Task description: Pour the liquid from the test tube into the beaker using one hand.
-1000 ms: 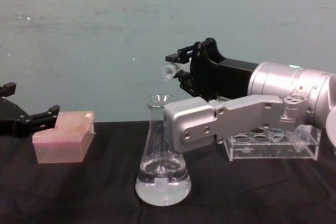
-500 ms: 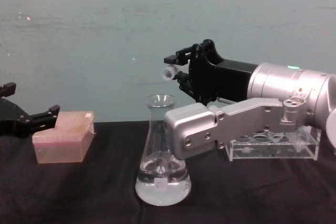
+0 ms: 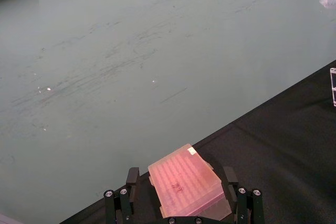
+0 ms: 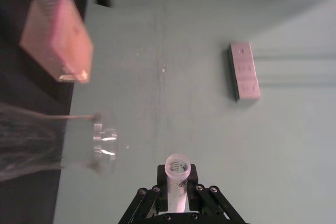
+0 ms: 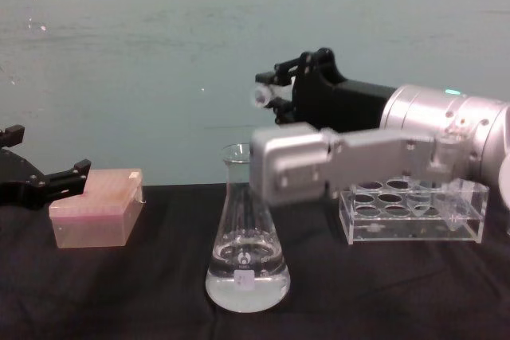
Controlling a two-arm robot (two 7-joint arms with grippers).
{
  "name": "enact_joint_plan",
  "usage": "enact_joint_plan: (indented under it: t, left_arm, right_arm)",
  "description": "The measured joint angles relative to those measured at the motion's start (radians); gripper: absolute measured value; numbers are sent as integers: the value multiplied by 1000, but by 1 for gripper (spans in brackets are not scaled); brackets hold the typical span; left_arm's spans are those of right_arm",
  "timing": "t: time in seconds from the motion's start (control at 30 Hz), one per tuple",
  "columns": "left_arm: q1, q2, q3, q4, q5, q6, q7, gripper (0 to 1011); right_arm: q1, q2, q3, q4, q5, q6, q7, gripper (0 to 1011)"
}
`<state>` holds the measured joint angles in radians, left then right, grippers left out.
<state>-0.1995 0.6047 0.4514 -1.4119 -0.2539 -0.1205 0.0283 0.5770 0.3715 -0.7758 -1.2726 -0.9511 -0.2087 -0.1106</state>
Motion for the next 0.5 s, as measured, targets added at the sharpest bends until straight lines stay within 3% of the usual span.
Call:
enact_joint_plan:
  t: [0.13, 0.17, 0.27, 0.3, 0.43, 0.47, 0.5]
  left_arm:
    - [0, 0, 0, 0, 0, 0, 0, 1000]
    - [0, 0, 0, 0, 0, 0, 0, 1000]
    - [0, 0, 0, 0, 0, 0, 0, 1000]
    - [0, 0, 0, 0, 0, 0, 0, 1000]
    - [0, 0, 0, 0, 0, 0, 0, 1000]
    - [0, 0, 0, 0, 0, 0, 0, 1000]
    - [0, 0, 0, 0, 0, 0, 0, 1000]
  right_arm:
    - [-33, -19, 62, -25, 116, 13, 64, 199]
    - [-46, -28, 92, -34, 170, 20, 98, 199]
    - [-63, -40, 134, -46, 248, 34, 150, 199]
    - [-73, -48, 164, -53, 300, 47, 184, 199]
    - [-88, -61, 217, -62, 385, 75, 244, 199]
    - [-95, -69, 256, -67, 449, 98, 289, 199]
    - [-95, -69, 256, -67, 449, 98, 289, 199]
